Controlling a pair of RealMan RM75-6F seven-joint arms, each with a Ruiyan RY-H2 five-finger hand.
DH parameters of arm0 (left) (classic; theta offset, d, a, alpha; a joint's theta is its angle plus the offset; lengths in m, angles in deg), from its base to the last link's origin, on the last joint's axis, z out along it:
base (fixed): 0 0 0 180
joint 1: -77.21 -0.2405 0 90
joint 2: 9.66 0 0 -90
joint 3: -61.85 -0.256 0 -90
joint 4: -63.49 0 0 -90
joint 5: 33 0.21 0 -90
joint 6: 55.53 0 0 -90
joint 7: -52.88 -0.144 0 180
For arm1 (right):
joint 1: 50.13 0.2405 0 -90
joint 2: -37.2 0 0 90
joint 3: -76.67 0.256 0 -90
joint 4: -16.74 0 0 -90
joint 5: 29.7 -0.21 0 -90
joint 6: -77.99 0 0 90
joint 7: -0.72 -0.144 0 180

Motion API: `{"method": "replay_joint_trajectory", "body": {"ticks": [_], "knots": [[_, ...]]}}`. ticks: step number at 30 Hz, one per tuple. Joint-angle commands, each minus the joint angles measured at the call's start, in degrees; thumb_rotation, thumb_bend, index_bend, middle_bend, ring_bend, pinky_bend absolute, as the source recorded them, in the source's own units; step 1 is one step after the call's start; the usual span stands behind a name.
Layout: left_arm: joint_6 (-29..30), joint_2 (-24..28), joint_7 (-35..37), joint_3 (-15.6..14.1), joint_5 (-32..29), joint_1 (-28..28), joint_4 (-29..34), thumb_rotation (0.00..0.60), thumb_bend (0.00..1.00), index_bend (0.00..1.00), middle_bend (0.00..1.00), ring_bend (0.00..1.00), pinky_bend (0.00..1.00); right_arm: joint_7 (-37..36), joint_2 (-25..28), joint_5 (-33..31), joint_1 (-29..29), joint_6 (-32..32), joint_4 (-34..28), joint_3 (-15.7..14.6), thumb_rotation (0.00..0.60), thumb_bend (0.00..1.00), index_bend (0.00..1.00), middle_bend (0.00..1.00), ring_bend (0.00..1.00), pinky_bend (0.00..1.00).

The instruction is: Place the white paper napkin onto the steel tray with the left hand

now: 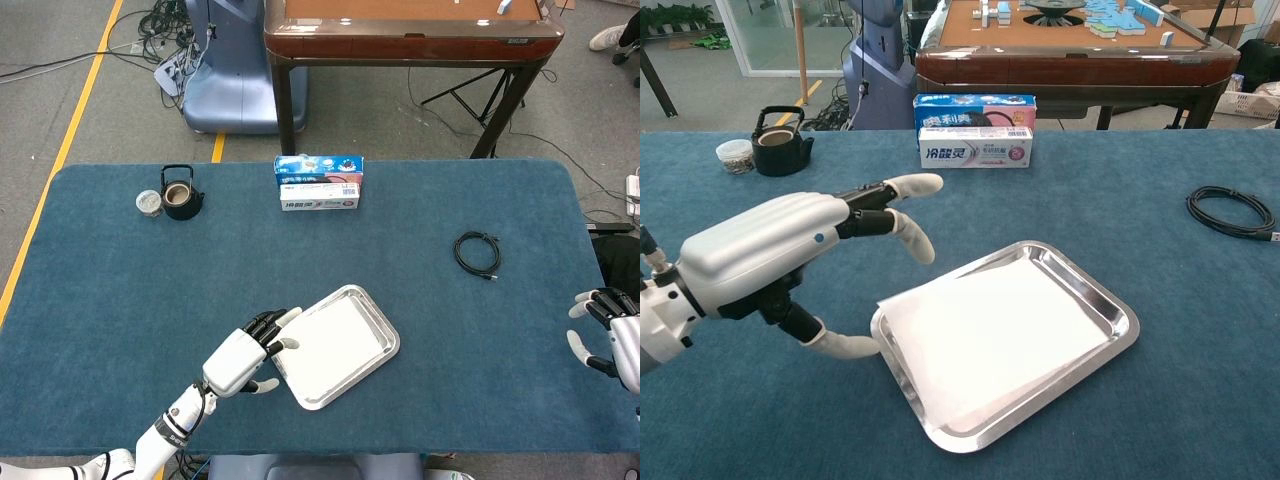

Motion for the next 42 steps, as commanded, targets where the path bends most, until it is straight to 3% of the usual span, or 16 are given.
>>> {"method": "replay_joint_trajectory", "body": {"ticks": [1,4,8,13,16,20,25,29,36,42], "knots": [[-0.55,0.33,0.04,0.00,-0.45,0.15,0.71,0.600,0.08,0.27,0.00,0.00,0.11,-0.02,0.07,-0.17,0.03,0.12,-0.11,0.03,0.600,0.36,0.46,0.35,0.22,0.38],[-0.78,0.82,-0.05,-0.11,-0.54,0.23,1.19,0.600,0.08,0.23,0.00,0.00,0.13,-0.21,0.20,-0.41,0.00,0.23,-0.25,0.06,0.600,0.35,0.46,0.35,0.22,0.38],[-1.62,3.02,-1.23,-0.18,-1.07,0.38,2.52,0.600,0.08,0.22,0.02,0.03,0.30,-0.56,0.34,-0.92,-0.05,0.38,-0.32,0.18,0.600,0.35,0.46,0.35,0.22,0.38],[-2.47,6.34,-3.31,0.15,-1.76,0.65,4.31,0.600,0.18,0.22,0.20,0.29,0.57,-0.41,0.41,-1.22,0.01,0.70,-0.41,0.20,0.600,0.36,0.46,0.35,0.22,0.38],[-1.85,7.84,-3.57,0.34,-1.91,0.37,4.75,0.600,0.19,0.22,0.21,0.34,0.60,-0.22,0.41,-1.47,0.04,0.91,-0.50,0.23,0.600,0.35,0.46,0.35,0.22,0.38],[0.92,9.96,-3.83,0.27,-1.93,-1.28,4.68,0.600,0.19,0.23,0.21,0.31,0.55,-0.15,0.43,-1.67,-0.04,0.79,-0.74,0.32,0.600,0.35,0.46,0.35,0.22,0.38],[4.15,13.71,-6.62,0.41,-3.08,-3.89,5.87,0.600,0.19,0.24,0.16,0.14,0.30,0.18,0.21,-1.91,-0.21,0.42,-1.04,0.48,0.600,0.35,0.46,0.35,0.22,0.38],[7.00,17.11,-9.90,0.64,-4.89,-6.62,8.45,0.600,0.18,0.24,0.09,0.03,0.18,0.97,-0.45,-2.41,-0.48,-0.34,-1.61,0.84,0.600,0.36,0.46,0.35,0.22,0.38],[12.00,22.73,-13.82,0.40,-11.15,-13.12,14.57,0.600,0.18,0.25,0.03,0.00,0.15,2.34,-2.09,-2.94,-1.19,-2.63,-2.22,1.71,0.600,0.36,0.46,0.36,0.22,0.38],[15.85,24.73,-14.32,-1.01,-12.78,-17.97,14.67,0.600,0.18,0.26,0.02,0.00,0.14,3.81,-2.67,-2.67,-1.30,-2.85,-2.59,1.59,0.600,0.36,0.46,0.36,0.22,0.38]]}}
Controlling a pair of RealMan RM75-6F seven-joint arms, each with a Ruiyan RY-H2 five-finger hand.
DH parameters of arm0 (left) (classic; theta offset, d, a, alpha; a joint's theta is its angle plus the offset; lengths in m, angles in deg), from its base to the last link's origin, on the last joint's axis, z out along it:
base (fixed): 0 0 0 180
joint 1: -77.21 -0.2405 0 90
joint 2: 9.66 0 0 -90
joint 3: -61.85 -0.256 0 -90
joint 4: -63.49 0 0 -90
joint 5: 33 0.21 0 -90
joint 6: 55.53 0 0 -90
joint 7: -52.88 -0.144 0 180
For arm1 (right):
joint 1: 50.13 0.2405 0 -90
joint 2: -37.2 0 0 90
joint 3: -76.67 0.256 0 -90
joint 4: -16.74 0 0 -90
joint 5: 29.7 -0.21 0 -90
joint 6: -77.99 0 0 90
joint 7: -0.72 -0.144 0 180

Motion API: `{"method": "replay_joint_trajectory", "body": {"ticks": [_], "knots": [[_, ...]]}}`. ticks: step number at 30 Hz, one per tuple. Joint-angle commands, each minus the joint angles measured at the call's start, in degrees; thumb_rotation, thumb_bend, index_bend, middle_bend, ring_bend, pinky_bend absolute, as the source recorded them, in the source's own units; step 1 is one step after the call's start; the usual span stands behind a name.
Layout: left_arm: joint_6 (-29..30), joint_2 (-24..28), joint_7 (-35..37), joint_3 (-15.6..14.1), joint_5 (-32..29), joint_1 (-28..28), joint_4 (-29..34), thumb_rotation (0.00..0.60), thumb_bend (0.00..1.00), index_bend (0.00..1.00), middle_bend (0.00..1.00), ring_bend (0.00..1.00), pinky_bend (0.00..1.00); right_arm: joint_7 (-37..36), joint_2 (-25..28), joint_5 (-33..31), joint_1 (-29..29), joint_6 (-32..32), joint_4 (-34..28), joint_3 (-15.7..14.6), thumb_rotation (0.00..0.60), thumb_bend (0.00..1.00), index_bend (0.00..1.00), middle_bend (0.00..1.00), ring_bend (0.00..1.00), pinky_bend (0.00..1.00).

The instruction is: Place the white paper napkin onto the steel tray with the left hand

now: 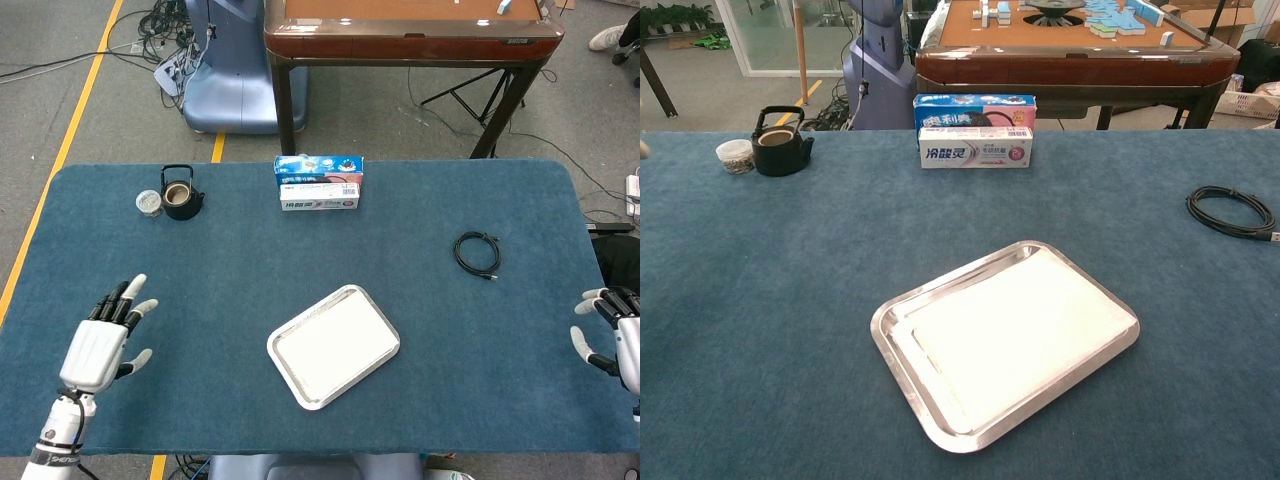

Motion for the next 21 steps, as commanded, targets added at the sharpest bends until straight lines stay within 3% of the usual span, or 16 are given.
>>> {"method": "replay_joint_trajectory", "body": {"ticks": [1,14,21], "knots": [[1.53,0.99,0.25,-0.90,-1.12,-2.30,-0.04,0.600,0.18,0.26,0.02,0.00,0.14,0.72,-0.34,0.06,0.04,0.09,-0.08,-0.05,0.600,0.36,0.46,0.36,0.22,0.38],[5.45,2.72,7.87,0.79,-0.14,-6.09,-1.96,0.600,0.18,0.26,0.00,0.00,0.14,3.67,-1.36,1.33,-0.18,-0.57,-0.22,-0.51,0.600,0.36,0.46,0.36,0.22,0.38],[4.71,2.47,7.36,1.37,-0.05,-6.46,-2.37,0.600,0.18,0.27,0.00,0.00,0.14,2.68,-1.08,1.20,-0.30,-0.37,-0.14,-0.51,0.600,0.36,0.46,0.36,0.22,0.38]]}}
